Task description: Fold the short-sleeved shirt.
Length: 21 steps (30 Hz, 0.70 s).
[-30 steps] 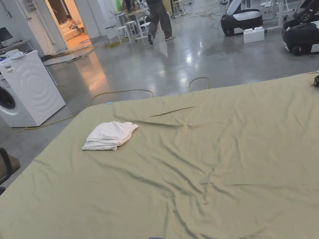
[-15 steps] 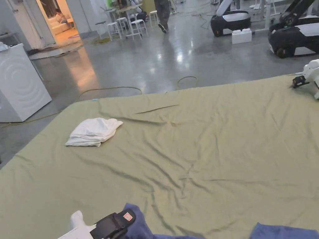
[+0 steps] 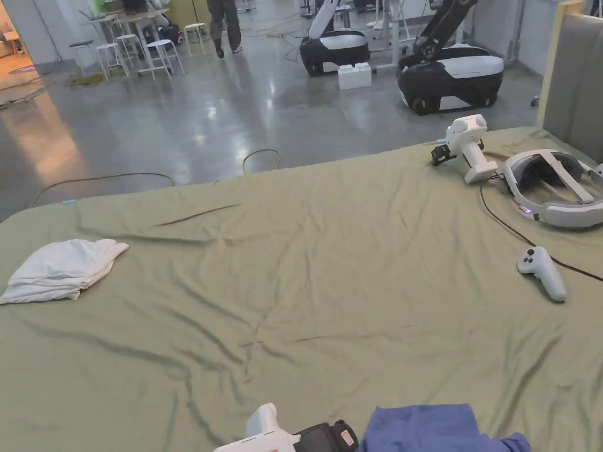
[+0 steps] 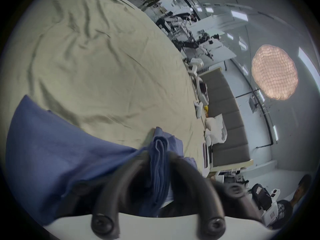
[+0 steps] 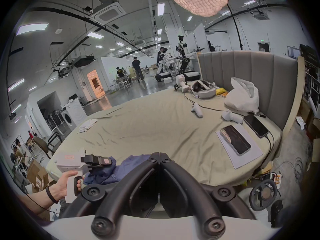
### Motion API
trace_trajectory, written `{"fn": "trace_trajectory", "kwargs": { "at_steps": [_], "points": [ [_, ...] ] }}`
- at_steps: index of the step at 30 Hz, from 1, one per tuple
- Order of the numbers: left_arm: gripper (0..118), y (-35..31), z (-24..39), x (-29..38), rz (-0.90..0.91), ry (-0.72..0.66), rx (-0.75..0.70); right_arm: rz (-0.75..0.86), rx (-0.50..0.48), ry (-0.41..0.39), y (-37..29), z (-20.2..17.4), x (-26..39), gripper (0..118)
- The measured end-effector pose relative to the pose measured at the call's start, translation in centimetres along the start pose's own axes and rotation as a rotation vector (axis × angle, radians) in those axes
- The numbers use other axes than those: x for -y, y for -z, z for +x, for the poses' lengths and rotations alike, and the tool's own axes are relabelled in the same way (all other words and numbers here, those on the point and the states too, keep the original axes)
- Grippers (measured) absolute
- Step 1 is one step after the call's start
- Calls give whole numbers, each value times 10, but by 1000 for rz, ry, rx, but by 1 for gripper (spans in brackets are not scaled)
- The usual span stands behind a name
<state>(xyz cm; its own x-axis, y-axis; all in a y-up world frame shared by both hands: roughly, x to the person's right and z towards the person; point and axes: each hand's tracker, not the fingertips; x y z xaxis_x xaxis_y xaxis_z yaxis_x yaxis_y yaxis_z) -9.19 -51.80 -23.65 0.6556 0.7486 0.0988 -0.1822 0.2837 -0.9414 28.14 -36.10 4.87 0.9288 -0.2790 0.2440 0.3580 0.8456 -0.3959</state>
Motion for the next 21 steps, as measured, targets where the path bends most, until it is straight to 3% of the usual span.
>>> {"fn": "trace_trajectory", "kwargs": {
  "at_steps": [2, 5, 7, 8, 9, 11, 13, 16, 18, 21],
  "points": [
    [76, -16, 3, -11, 2, 16, 14, -5, 1, 1, 0, 1, 1, 0],
    [76, -51, 10, -23, 108, 100, 31, -2, -2, -12, 2, 3, 1, 0],
    [64, -68, 18, -21, 130, 118, -8, -7, -1, -13, 7, 4, 0, 0],
    [26, -69, 17, -17, 144, 119, -26, -9, -3, -10, 9, 5, 0, 0],
    [4, -65, 12, -13, 138, 118, -33, -12, -8, -4, 11, 4, 0, 0],
    [4, -41, -5, -8, 58, 58, -43, -13, -13, 3, 12, 2, -1, 0],
    [4, -11, -17, 7, -59, 13, 44, -14, -24, -3, 11, -2, -2, 0],
    [4, 36, -15, 24, -172, 59, -55, -24, -29, -27, 10, -7, -2, 0],
    [3, 47, -14, 29, -143, 75, -74, -31, -23, -36, 10, -4, 3, 0],
    [3, 17, -6, 17, -116, -13, 4, -38, -21, -38, 11, -3, 6, 0]
  ]
}}
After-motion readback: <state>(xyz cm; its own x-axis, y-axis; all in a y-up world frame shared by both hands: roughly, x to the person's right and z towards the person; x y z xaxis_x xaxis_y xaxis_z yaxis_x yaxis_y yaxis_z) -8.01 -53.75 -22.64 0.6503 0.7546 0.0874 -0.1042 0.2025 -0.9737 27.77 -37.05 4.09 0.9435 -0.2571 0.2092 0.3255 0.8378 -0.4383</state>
